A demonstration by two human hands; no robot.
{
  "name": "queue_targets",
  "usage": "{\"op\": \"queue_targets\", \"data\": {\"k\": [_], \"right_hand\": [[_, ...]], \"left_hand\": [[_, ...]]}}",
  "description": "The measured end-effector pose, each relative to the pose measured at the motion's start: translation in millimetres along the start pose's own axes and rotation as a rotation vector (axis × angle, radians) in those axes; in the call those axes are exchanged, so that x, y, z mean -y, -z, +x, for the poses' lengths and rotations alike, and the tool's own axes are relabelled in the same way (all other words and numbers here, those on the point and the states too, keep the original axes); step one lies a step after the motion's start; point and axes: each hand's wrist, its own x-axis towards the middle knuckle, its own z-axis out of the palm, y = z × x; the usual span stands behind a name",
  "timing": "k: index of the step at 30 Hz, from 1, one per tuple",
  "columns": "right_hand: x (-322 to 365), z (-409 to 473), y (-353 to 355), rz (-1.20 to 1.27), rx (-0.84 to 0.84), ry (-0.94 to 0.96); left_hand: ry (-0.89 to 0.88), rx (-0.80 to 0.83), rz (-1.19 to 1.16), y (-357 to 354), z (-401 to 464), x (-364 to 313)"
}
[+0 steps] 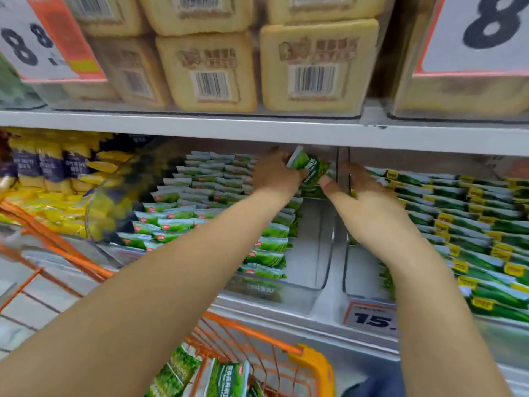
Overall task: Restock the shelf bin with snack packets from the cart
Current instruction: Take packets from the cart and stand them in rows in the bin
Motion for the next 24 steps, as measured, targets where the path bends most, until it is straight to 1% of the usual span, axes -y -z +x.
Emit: {"op": "queue_targets", "data": {"k": [4, 8, 12, 15, 17, 20, 22, 24], "right_hand": [[-2.5, 10.9, 3.3, -0.004, 0.002, -0.021], [-3.9, 17.7, -2.2, -0.043, -0.015, -0.038], [-4.5, 20.7, -4.7, -0.015, -0.041, -0.044], [-4.6, 23.0, -7.7, -0.040, -0.051, -0.057], [-4.8, 24.0, -8.4, -0.051, -0.050, -0.066], [-3.5, 22.6, -7.3, -0.041, -0.059, -0.066], [-2.0, 21.4, -6.7, -0.040, -0.058, -0.066], [-1.7, 21.6, -6.7, -0.049, -0.053, -0.068]], "left_hand": [[-0.162, -0.056, 0.125, -18.1, 11.1, 10.2], [-0.274, -0.082, 0.261, -24.0, 17.0, 14.6], [-0.372, -0.010, 0.430, -18.1, 20.2, 10.3], [-0.431, 0.065, 0.603, -17.5, 23.8, -0.2], [-0.437, 0.123, 0.672, -22.4, 24.2, -5.7], [-0.359, 0.179, 0.664, -36.9, 24.6, -3.4], [-0.308, 0.176, 0.651, -41.2, 26.0, -0.1], [-0.318, 0.140, 0.679, -41.9, 27.9, 0.6]]}}
